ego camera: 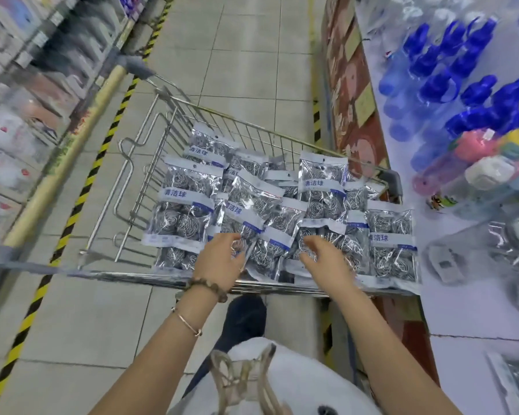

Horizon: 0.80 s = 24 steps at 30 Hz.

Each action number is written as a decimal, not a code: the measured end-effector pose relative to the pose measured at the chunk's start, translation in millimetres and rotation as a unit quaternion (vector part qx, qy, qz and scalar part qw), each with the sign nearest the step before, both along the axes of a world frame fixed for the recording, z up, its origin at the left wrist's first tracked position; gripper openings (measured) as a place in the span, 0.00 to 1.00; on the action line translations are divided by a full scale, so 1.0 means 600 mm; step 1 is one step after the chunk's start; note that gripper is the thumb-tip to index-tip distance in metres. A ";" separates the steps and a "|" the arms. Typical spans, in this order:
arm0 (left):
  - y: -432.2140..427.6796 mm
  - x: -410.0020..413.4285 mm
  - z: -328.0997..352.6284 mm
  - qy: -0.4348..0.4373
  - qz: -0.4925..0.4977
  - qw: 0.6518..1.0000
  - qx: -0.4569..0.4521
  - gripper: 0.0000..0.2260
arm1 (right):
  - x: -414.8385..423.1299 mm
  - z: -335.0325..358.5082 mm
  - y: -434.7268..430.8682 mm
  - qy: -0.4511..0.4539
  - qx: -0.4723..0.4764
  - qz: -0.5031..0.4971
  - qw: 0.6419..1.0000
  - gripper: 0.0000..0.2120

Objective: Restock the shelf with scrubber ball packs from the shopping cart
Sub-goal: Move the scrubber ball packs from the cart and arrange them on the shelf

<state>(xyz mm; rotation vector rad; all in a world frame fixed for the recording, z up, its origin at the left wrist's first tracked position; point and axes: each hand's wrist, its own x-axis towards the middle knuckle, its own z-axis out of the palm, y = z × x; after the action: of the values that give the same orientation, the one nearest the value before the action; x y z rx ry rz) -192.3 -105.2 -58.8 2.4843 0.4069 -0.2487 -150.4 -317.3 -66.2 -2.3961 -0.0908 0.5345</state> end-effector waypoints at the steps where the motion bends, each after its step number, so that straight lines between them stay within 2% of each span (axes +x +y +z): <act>1: 0.010 0.022 -0.004 0.011 -0.005 1.000 0.000 0.16 | 0.013 -0.004 0.014 0.020 -0.006 -0.011 1.000 0.18; 6: 0.048 0.130 -0.038 0.057 -0.033 0.998 0.010 0.16 | 0.068 -0.038 0.070 0.119 -0.056 -0.056 0.990 0.18; 9: 0.064 0.174 -0.061 0.096 -0.064 0.993 0.022 0.18 | 0.092 -0.057 0.094 0.164 -0.056 -0.122 0.977 0.18; 13: 0.076 0.203 -0.080 0.112 -0.057 0.992 0.000 0.21 | 0.108 -0.081 0.112 0.220 0.002 -0.259 0.941 0.27; 18: 0.077 0.240 -0.099 0.121 -0.031 0.992 -0.004 0.29 | 0.126 -0.094 0.128 0.255 0.038 -0.313 0.914 0.36; 20: 0.076 0.255 -0.109 0.151 -0.035 0.988 0.019 0.34 | 0.127 -0.098 0.128 0.257 0.045 -0.319 0.911 0.31; 24: 0.074 0.274 -0.117 0.193 -0.098 0.971 0.101 0.44 | 0.128 -0.104 0.116 0.253 0.055 -0.332 0.907 0.14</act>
<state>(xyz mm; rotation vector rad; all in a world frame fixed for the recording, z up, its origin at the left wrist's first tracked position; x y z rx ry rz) -27.7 -60.8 -128.8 2.6777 0.3556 -0.8159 -73.3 -247.7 -128.6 -1.9298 0.8650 0.7600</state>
